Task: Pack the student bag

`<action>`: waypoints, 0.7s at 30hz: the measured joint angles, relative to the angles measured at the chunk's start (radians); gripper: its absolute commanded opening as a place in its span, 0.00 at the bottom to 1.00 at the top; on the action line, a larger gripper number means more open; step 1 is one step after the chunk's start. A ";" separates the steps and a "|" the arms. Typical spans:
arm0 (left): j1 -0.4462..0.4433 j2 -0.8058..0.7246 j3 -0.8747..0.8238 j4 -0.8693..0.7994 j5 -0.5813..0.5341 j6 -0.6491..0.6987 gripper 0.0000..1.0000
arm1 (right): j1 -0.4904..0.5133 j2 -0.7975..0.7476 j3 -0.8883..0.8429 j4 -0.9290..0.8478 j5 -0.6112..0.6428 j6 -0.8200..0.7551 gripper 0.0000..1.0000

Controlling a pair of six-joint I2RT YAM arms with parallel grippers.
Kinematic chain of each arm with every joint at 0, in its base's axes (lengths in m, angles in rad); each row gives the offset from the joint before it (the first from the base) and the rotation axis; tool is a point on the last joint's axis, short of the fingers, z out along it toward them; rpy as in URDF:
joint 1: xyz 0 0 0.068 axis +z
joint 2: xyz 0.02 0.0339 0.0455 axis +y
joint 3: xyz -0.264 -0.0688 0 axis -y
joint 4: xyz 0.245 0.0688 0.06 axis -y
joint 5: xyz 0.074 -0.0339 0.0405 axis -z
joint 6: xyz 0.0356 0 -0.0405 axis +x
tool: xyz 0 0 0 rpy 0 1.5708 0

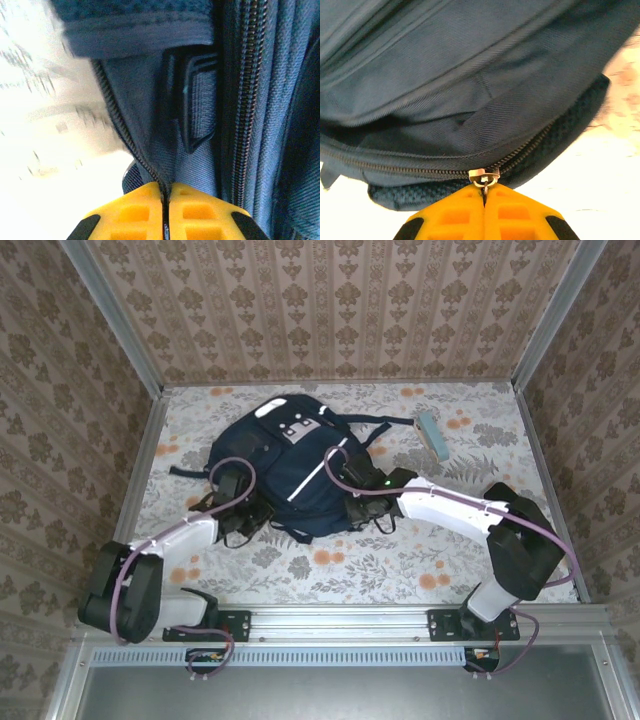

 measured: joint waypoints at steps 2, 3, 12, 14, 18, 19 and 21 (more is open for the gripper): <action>0.050 0.030 0.036 -0.015 0.000 0.052 0.11 | 0.029 0.000 -0.003 0.025 -0.051 0.006 0.00; 0.076 0.048 0.055 -0.023 0.002 0.084 0.12 | 0.046 0.000 -0.003 0.042 -0.081 0.012 0.00; 0.229 0.108 0.150 -0.075 0.017 0.253 0.36 | 0.110 0.145 0.035 0.215 -0.317 0.141 0.00; 0.237 0.080 0.151 -0.108 0.017 0.266 0.42 | 0.111 0.180 0.068 0.225 -0.338 0.161 0.00; 0.237 -0.020 0.149 -0.179 0.018 0.277 0.48 | 0.111 0.230 0.144 0.232 -0.357 0.186 0.00; 0.234 -0.053 0.145 -0.190 0.018 0.273 0.50 | 0.111 0.239 0.159 0.232 -0.359 0.189 0.00; 0.228 -0.117 0.125 -0.204 0.019 0.257 0.52 | 0.111 0.257 0.185 0.232 -0.364 0.198 0.00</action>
